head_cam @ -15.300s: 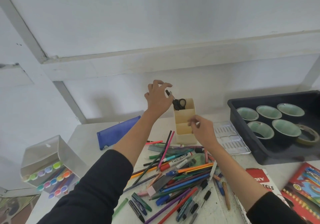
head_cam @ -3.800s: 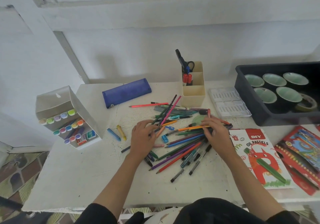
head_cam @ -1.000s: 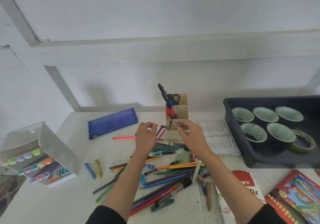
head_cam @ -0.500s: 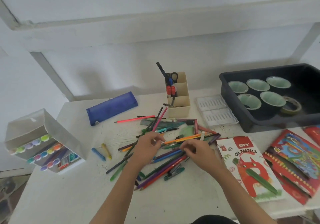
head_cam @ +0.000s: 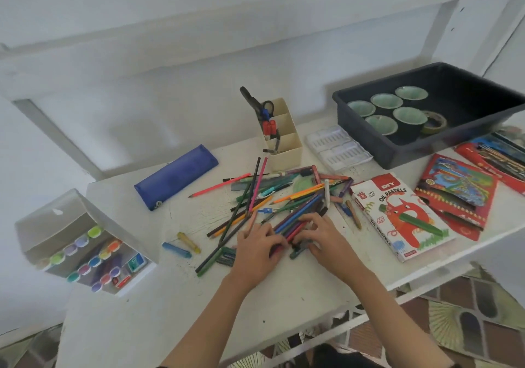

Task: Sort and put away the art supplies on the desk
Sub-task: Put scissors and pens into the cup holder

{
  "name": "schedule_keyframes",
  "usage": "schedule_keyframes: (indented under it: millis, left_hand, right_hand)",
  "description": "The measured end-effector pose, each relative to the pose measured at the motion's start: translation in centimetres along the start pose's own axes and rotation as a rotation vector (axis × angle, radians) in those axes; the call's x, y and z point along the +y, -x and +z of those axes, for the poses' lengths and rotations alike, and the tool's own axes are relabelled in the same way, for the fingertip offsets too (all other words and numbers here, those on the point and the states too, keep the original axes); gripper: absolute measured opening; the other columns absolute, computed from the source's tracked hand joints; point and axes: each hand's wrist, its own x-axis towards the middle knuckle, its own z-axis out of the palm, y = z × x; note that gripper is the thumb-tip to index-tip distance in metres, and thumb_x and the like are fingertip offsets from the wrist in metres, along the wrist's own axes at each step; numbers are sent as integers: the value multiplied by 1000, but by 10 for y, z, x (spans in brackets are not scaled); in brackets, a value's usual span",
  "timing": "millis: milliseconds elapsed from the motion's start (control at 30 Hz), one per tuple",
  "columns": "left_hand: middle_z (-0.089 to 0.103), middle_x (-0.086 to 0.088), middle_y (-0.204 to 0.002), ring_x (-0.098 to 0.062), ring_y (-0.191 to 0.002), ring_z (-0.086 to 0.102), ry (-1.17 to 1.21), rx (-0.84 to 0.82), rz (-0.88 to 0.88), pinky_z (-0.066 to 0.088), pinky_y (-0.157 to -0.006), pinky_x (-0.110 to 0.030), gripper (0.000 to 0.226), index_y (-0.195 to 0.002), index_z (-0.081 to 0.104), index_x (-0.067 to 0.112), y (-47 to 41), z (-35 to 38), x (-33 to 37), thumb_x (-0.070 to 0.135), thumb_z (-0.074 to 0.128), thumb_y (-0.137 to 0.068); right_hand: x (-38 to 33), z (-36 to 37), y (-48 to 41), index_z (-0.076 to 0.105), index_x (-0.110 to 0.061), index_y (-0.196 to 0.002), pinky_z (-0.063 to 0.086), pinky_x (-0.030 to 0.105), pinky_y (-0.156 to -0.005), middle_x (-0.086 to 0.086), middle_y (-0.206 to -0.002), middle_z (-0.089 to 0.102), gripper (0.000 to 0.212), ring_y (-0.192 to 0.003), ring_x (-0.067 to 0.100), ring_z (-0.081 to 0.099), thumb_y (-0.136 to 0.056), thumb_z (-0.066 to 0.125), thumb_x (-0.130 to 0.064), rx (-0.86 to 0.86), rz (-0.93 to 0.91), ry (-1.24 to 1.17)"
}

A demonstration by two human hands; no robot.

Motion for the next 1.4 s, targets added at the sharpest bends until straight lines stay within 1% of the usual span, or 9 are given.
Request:
schedule_keyframes:
  millis: [167,267,367,667,833,1000,1100,1300,1400]
  left_hand:
    - [47,8,-80,-17,-96,43,-36,133,-56,27,-67,-35,10,-84,71,30,-6,9,1,23,74,-77]
    - [42,9,-85,-17,-92,50,-81,83,-50,34,-81,-43,16,-94,72,31,-13,8,10,37,68,-80]
    - [48,8,-100,-15,-105,47,-146,-15,-61,30,-98,-48,26,-103,69,33,-18,3,20,49,61,-84]
    - [44,8,-116,-16,-116,38,-215,-77,-71,24,-104,-48,26,-114,60,38,-28,0,27,44,56,-89]
    - [45,7,-115,-18,-118,35,-247,-127,-116,22,-106,-52,29,-112,64,37,-34,1,35,51,57,-88]
    - [45,8,-109,-17,-115,37,-192,-113,-122,20,-106,-50,21,-106,68,27,-40,1,37,34,55,-90]
    - [41,11,-98,-10,-101,40,-70,21,-125,28,-96,-41,20,-100,69,27,-41,1,30,33,56,-87]
    - [58,16,-86,-5,-77,53,233,364,-221,42,-73,-37,10,-87,70,24,-56,-15,17,27,61,-84]
    - [62,15,-77,-3,-67,57,434,504,-295,51,-67,-26,11,-87,69,20,-67,-38,15,10,65,-86]
  right_hand:
    - [-4,0,4,63,-14,-86,49,32,-75,-1,-117,51,26,-90,12,49,-72,68,8,72,48,-26]
    - [-5,0,7,60,-12,-85,44,16,-72,-4,-107,49,27,-84,11,53,-73,63,13,107,58,-67]
    - [-6,-1,8,58,-10,-85,36,3,-70,-5,-104,48,25,-88,8,51,-78,59,14,152,117,-129]
    - [-4,-6,9,54,-23,-84,42,10,-82,-3,-106,52,36,-97,9,55,-79,60,12,163,189,-241]
    - [-8,-16,0,53,-25,-86,47,11,-77,-15,-101,49,37,-96,0,53,-82,58,11,133,145,-293]
    - [-11,-39,-12,48,-39,-85,47,11,-76,-15,-96,54,46,-94,5,58,-86,58,6,150,135,-358]
    - [-9,-53,-25,53,-34,-88,49,12,-76,-13,-94,60,33,-92,5,61,-88,60,-1,159,141,-417]
    - [-8,-81,-63,52,-31,-91,54,21,-62,-5,-87,63,26,-72,9,65,-90,58,-5,220,91,-508]
    - [-5,-93,-86,52,-22,-97,54,21,-61,1,-89,63,16,-66,6,64,-91,57,-8,271,74,-538]
